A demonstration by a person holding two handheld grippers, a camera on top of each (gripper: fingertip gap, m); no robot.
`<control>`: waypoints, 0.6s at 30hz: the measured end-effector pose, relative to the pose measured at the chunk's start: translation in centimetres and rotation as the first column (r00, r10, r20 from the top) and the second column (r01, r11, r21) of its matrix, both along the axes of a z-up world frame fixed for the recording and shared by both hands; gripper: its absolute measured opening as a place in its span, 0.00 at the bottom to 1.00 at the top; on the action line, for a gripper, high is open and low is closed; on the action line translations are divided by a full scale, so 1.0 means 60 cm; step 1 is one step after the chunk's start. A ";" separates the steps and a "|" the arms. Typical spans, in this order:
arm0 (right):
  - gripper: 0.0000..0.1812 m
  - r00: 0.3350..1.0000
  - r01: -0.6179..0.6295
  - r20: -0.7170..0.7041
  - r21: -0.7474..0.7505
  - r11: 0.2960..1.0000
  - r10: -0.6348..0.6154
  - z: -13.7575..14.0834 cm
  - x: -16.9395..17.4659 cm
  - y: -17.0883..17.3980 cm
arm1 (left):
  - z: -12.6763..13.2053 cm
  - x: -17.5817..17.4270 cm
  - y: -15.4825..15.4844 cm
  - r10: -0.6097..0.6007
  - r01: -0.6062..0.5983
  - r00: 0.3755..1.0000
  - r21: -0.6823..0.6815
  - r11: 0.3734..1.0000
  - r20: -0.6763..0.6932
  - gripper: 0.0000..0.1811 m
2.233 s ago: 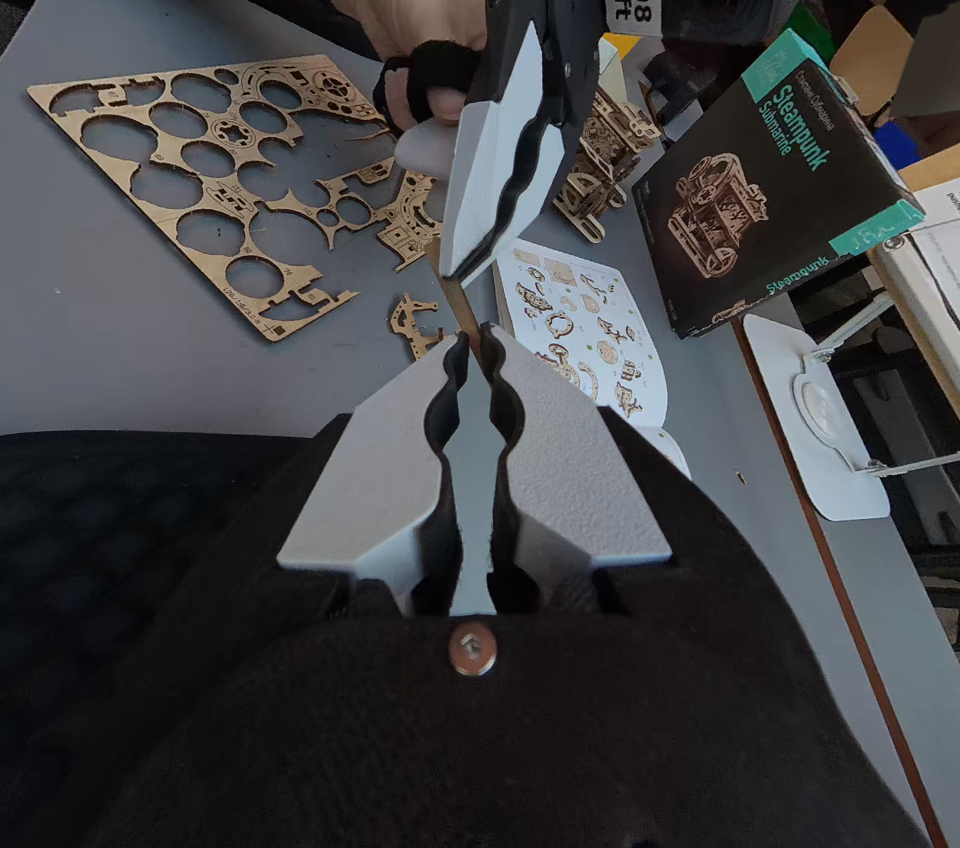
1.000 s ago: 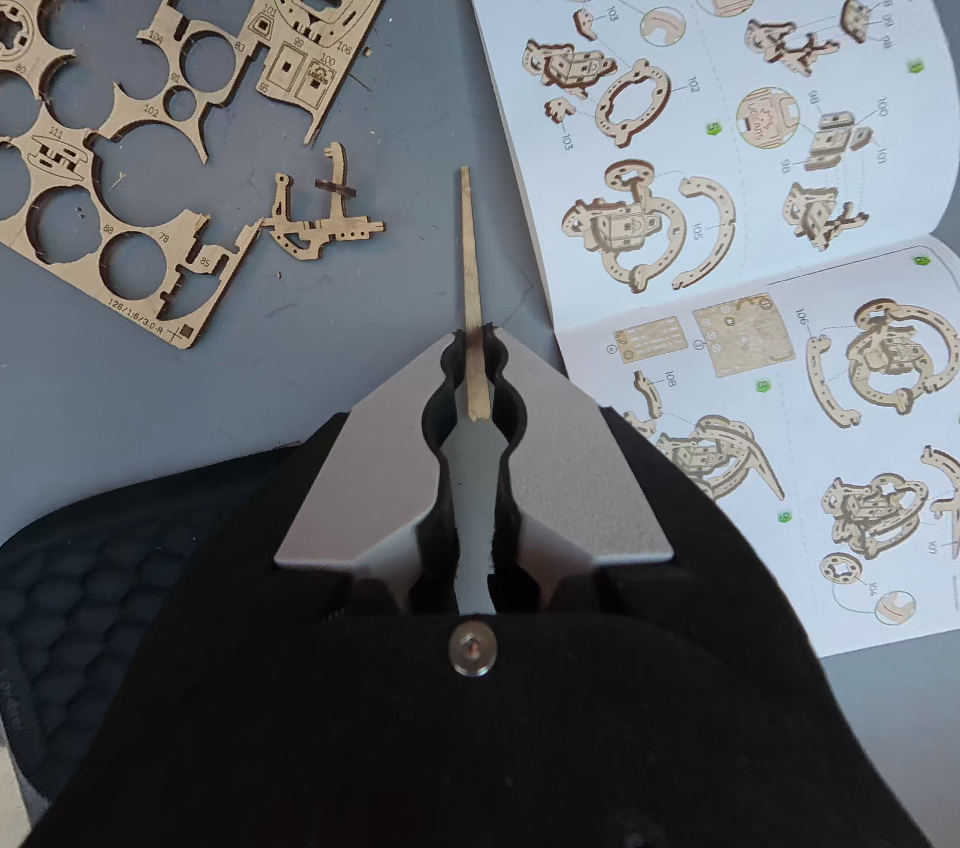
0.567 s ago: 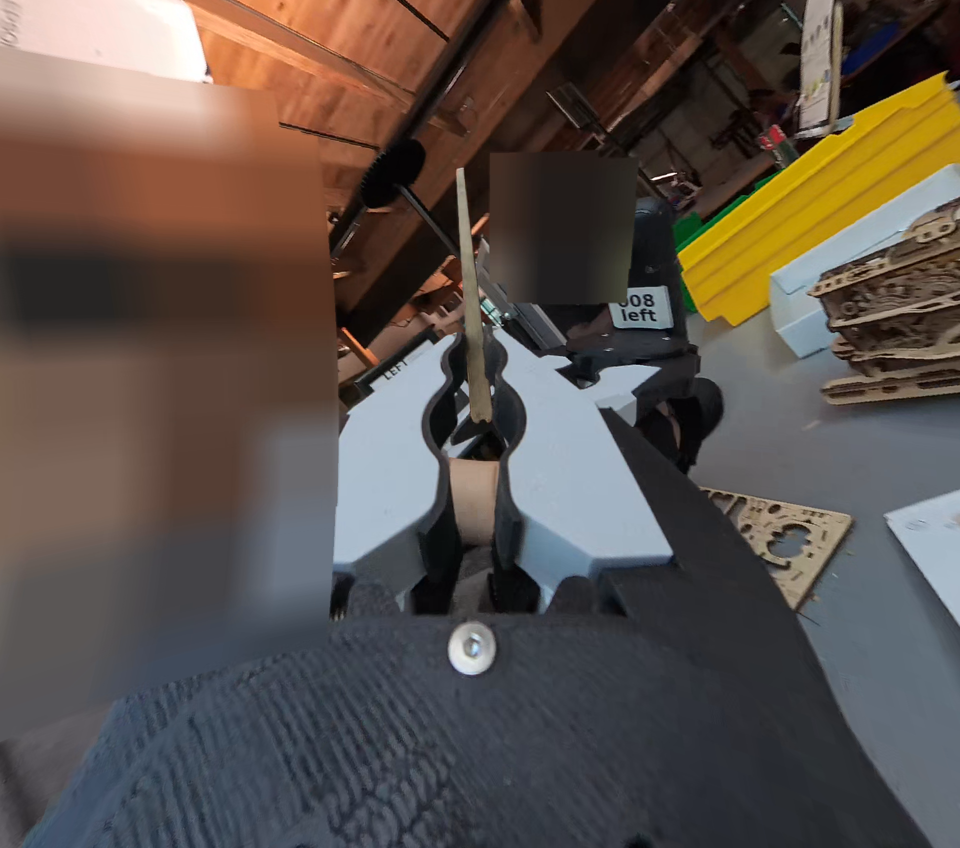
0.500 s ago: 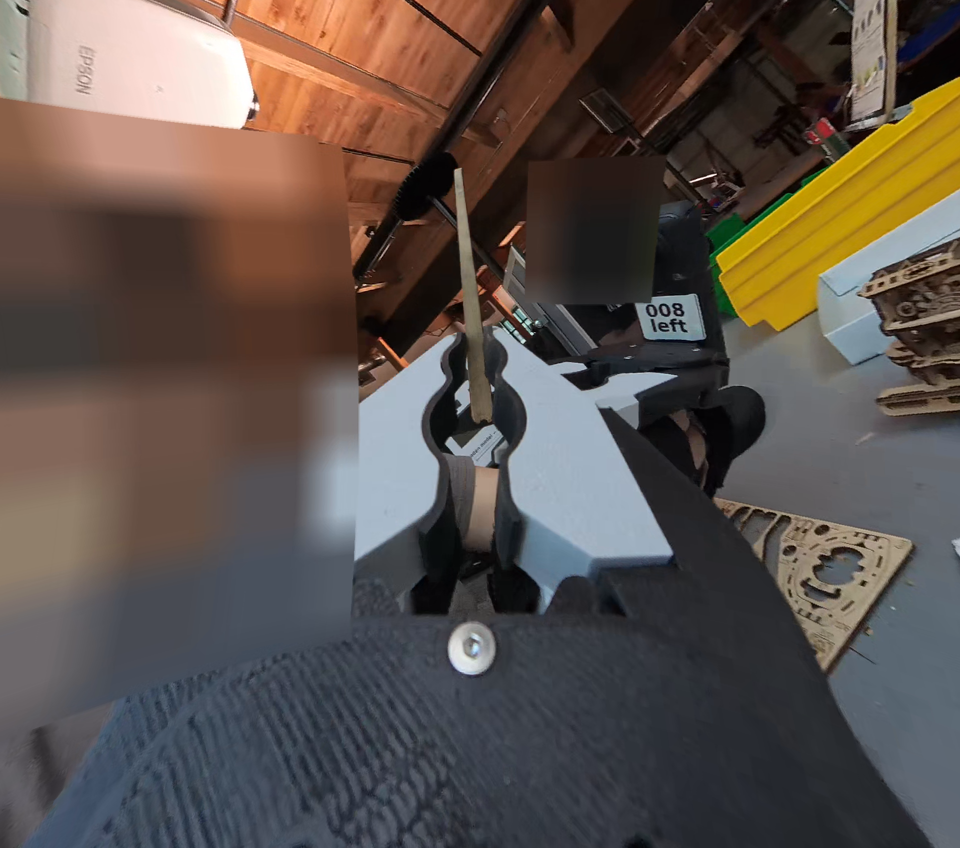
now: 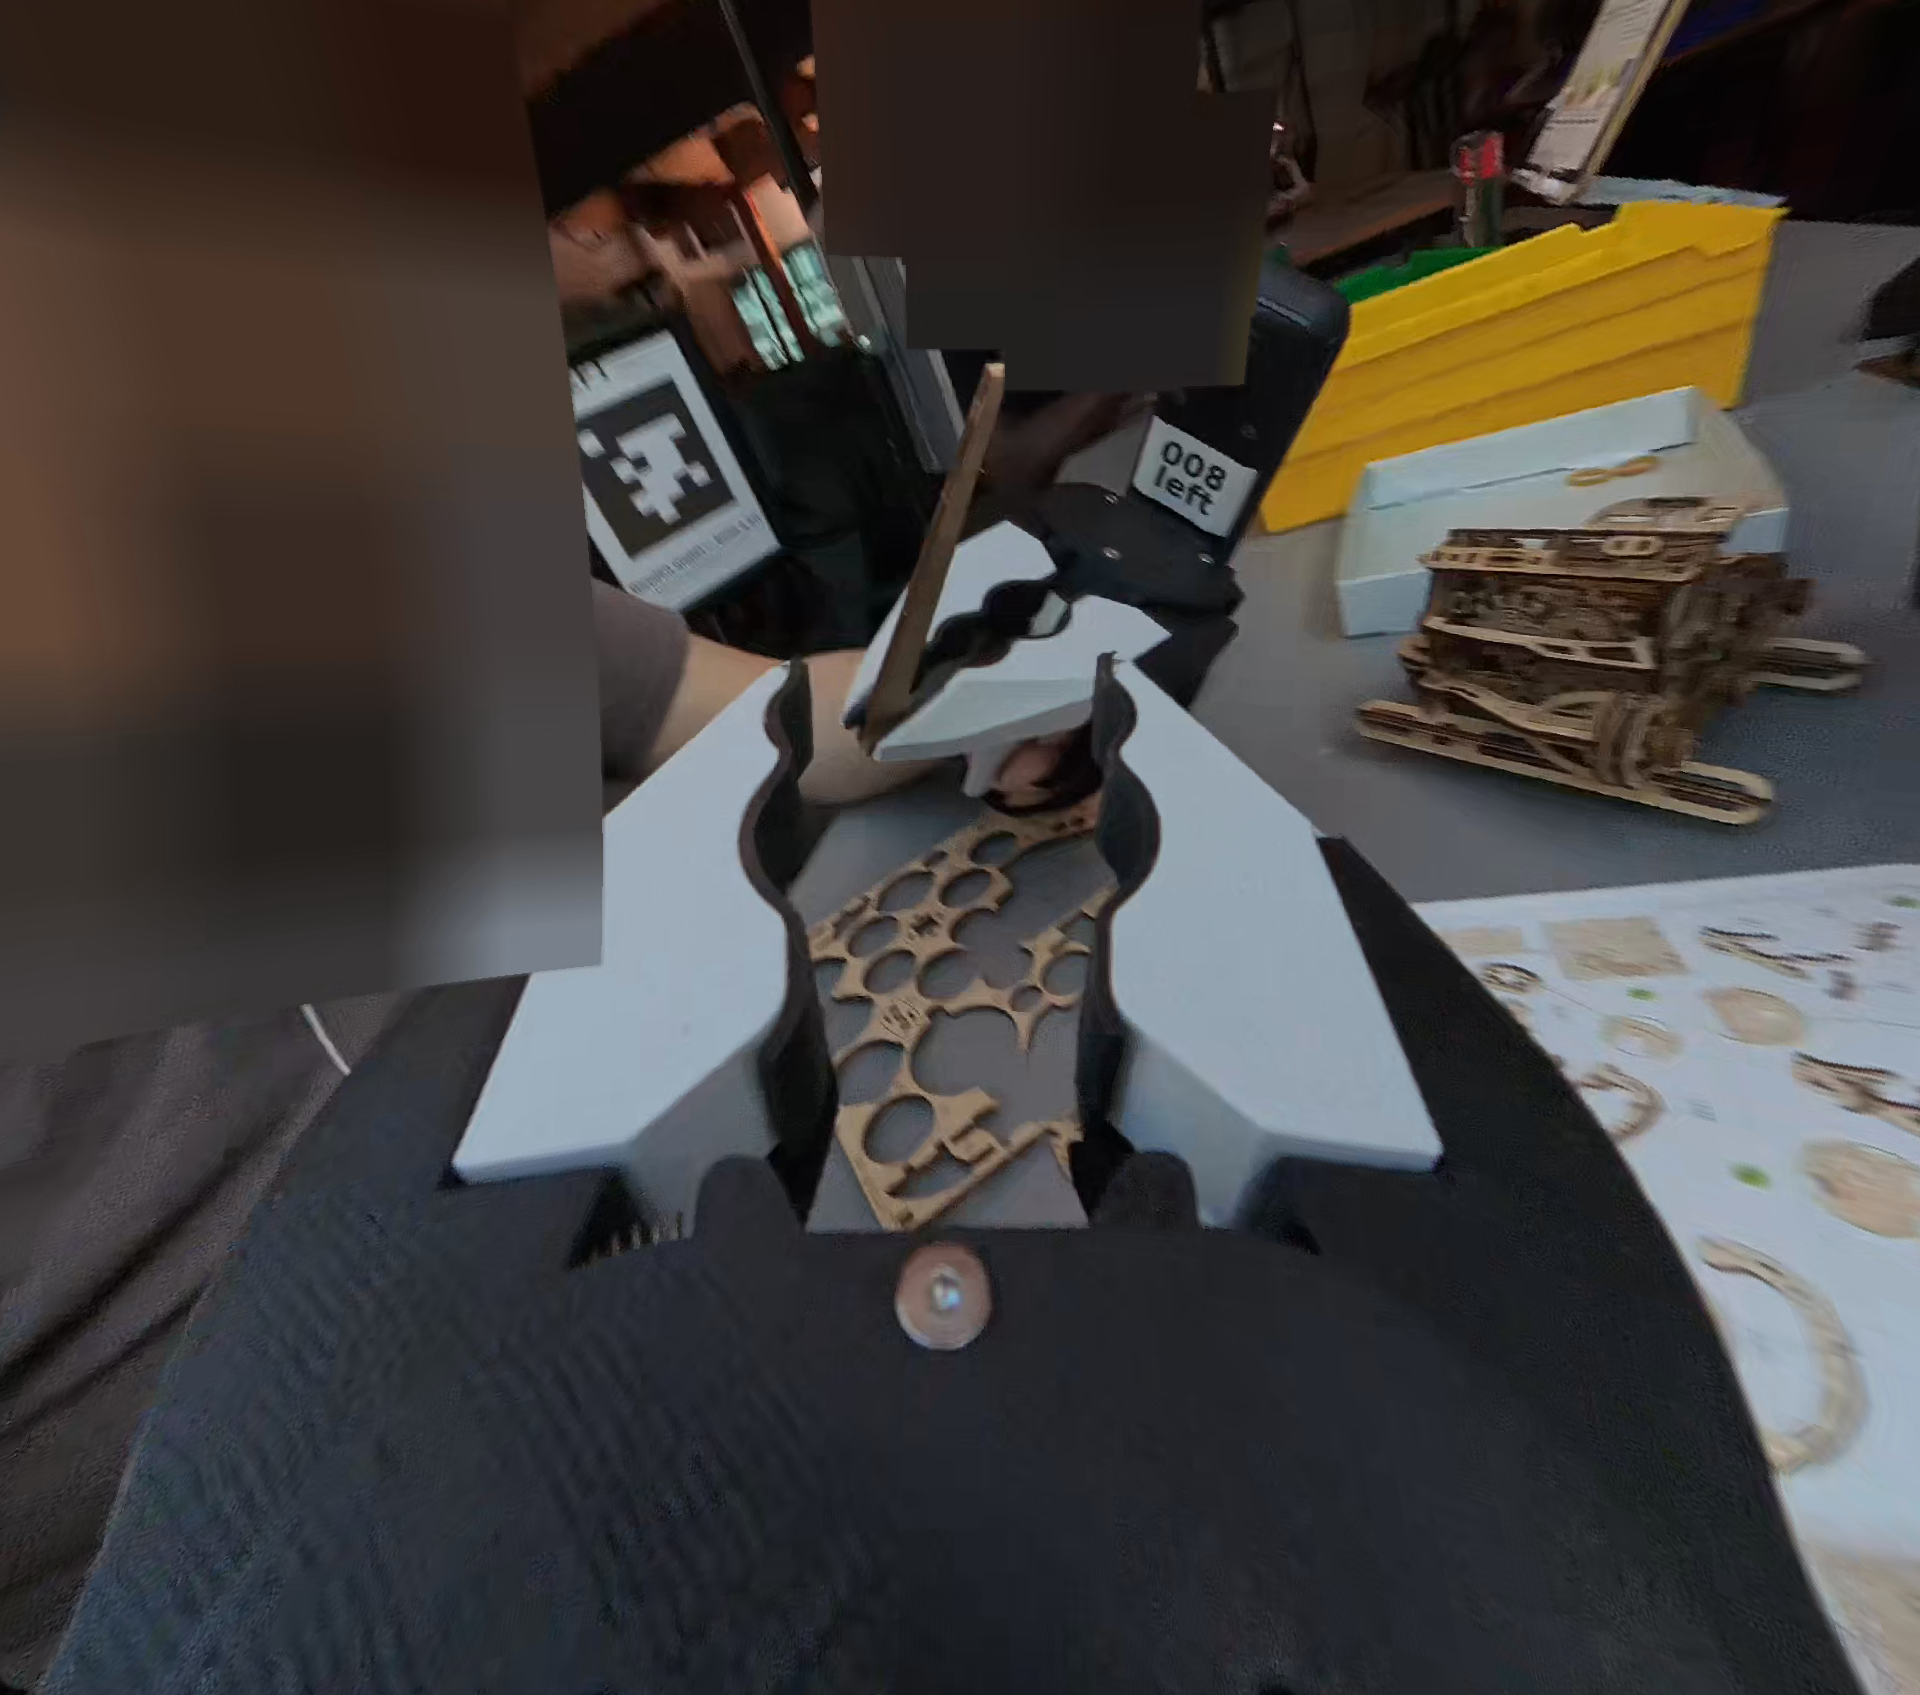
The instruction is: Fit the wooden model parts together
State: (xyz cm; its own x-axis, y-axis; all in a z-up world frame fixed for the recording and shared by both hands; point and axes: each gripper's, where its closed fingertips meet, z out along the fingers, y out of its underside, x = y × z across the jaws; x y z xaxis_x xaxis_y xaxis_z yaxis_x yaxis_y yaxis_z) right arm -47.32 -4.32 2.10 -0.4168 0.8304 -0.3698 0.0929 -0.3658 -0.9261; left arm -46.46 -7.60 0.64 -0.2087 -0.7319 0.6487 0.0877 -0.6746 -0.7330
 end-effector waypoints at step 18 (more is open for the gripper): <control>0.21 0.910 -0.404 0.255 0.375 0.834 0.326 -0.078 -0.004 -0.119 | -0.079 0.000 -0.079 -0.244 0.267 0.903 0.017 0.964 -0.355 0.02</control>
